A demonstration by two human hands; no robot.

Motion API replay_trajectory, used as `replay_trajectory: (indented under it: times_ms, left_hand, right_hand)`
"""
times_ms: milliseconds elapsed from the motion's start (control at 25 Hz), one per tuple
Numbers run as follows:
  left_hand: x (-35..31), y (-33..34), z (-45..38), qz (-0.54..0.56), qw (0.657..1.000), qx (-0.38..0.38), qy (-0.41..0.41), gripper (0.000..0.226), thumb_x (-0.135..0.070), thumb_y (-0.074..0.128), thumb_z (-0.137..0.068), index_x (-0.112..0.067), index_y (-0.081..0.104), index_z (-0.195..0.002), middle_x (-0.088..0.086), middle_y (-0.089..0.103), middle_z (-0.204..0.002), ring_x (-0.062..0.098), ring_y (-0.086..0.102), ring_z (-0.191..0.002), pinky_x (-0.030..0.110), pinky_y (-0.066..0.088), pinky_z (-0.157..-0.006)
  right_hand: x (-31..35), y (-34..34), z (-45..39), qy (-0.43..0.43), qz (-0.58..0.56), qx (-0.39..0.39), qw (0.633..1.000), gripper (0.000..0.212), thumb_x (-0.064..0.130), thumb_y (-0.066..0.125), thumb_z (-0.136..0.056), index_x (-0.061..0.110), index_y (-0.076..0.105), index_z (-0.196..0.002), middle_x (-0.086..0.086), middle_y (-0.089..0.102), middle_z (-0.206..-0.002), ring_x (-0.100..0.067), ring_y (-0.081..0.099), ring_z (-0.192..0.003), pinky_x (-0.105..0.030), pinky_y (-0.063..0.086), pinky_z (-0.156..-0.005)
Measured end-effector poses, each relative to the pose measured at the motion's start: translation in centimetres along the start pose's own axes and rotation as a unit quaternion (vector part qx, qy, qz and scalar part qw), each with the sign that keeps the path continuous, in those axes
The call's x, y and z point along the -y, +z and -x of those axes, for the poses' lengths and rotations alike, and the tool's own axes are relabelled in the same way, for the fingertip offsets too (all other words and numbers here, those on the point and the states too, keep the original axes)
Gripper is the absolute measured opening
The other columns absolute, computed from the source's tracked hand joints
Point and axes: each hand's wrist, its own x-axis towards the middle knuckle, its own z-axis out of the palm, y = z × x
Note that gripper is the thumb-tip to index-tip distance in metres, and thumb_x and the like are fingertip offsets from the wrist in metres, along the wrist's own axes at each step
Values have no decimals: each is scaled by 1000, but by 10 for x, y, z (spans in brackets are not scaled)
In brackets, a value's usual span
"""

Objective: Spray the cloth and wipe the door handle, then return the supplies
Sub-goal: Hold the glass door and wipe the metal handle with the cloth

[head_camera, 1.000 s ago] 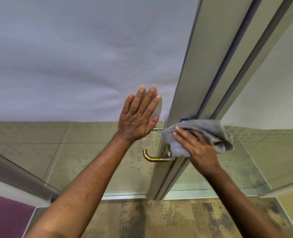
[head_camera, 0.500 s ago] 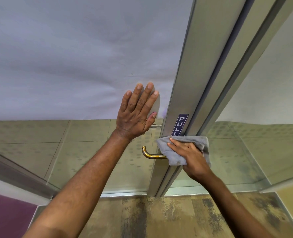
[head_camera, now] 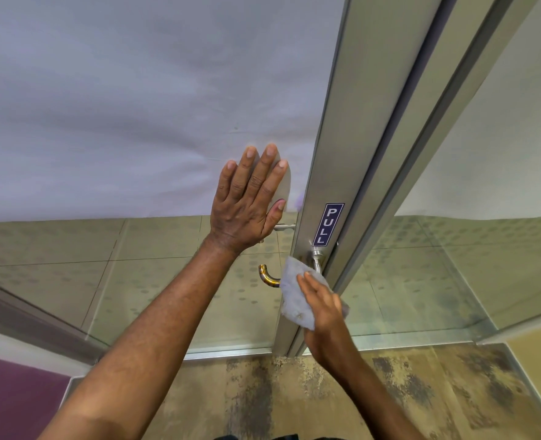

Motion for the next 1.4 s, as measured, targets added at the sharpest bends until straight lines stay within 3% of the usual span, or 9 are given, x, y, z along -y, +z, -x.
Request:
replay_trajectory:
  times_ms: [240, 400, 560, 720, 840, 1000, 1160, 1280, 1400]
  left_hand:
    - [-1, 0, 0, 3, 1000, 2, 4, 63, -40, 35, -103, -16, 24, -160, 2, 0, -172, 25, 2, -159, 44, 5, -129]
    - [1, 0, -1, -11, 1000, 4, 9, 61, -40, 35, -103, -15, 29, -158, 4, 4, -172, 25, 1, -159, 43, 4, -129]
    - [-1, 2, 0, -12, 1000, -1, 4, 60, -40, 36, -102, -14, 33, -156, 10, 31, -161, 24, 2, -159, 44, 7, -128]
    - [0, 3, 1, -10, 1000, -3, 2, 61, -40, 36, -102, -14, 33, -157, 11, 32, -160, 25, 2, -159, 45, 7, -128]
    - [0, 2, 0, -19, 1000, 1, 16, 60, -40, 35, -102, -14, 33, -157, 10, 32, -160, 25, 1, -159, 46, 8, -127]
    - [2, 2, 0, -20, 1000, 5, 18, 60, -41, 36, -102, -15, 33, -157, 10, 31, -161, 24, 1, -159, 46, 10, -126]
    - [2, 4, 2, -21, 1000, 3, 16, 60, -41, 36, -102, -15, 33, -157, 10, 31, -160, 24, 1, -159, 47, 11, -126]
    - [1, 3, 1, -20, 1000, 1, 15, 60, -41, 36, -102, -14, 34, -156, 10, 32, -160, 24, 0, -159, 46, 10, -126]
    - [1, 3, 3, -20, 1000, 2, 14, 60, -41, 35, -103, -15, 32, -157, 8, 23, -167, 24, 1, -159, 46, 10, -126]
  right_hand:
    - [-25, -24, -41, 51, 9, 51, 997, 69, 6, 54, -85, 21, 45, -153, -2, 46, -153, -25, 41, -129, -39, 41, -110]
    - [-28, -17, -39, 59, -6, 18, 998, 65, 4, 64, -92, 21, 46, -153, 2, 46, -153, -17, 38, -129, -42, 44, -112]
    - [-5, 7, -22, 90, -33, -28, 995, 70, 5, 62, -88, 14, 41, -155, -6, 39, -152, -24, 39, -132, -43, 47, -109]
    - [4, 19, -11, 42, 10, -7, 999, 84, 1, 73, -82, 16, 37, -156, -5, 37, -149, -25, 41, -132, -38, 51, -103]
    - [-17, -1, -23, 43, 69, -30, 996, 63, 21, 72, -91, 18, 50, -150, -13, 39, -145, -29, 49, -126, -41, 61, -88]
    - [-35, -21, -35, 144, 43, -63, 987, 51, 26, 65, -98, 28, 49, -146, -3, 35, -137, -30, 57, -115, -41, 60, -80]
    - [-11, 4, -14, 119, 72, -50, 989, 96, 5, 81, -80, 12, 28, -160, -14, 40, -137, -26, 63, -91, -31, 61, -65]
    - [9, 19, -6, 66, 160, -48, 984, 106, 21, 91, -68, 6, 35, -158, -22, 53, -130, -31, 62, -100, -42, 58, -75]
    - [20, 24, -15, 15, 242, -42, 969, 101, 35, 80, -67, 4, 40, -155, -20, 51, -147, -39, 48, -134, -53, 42, -108]
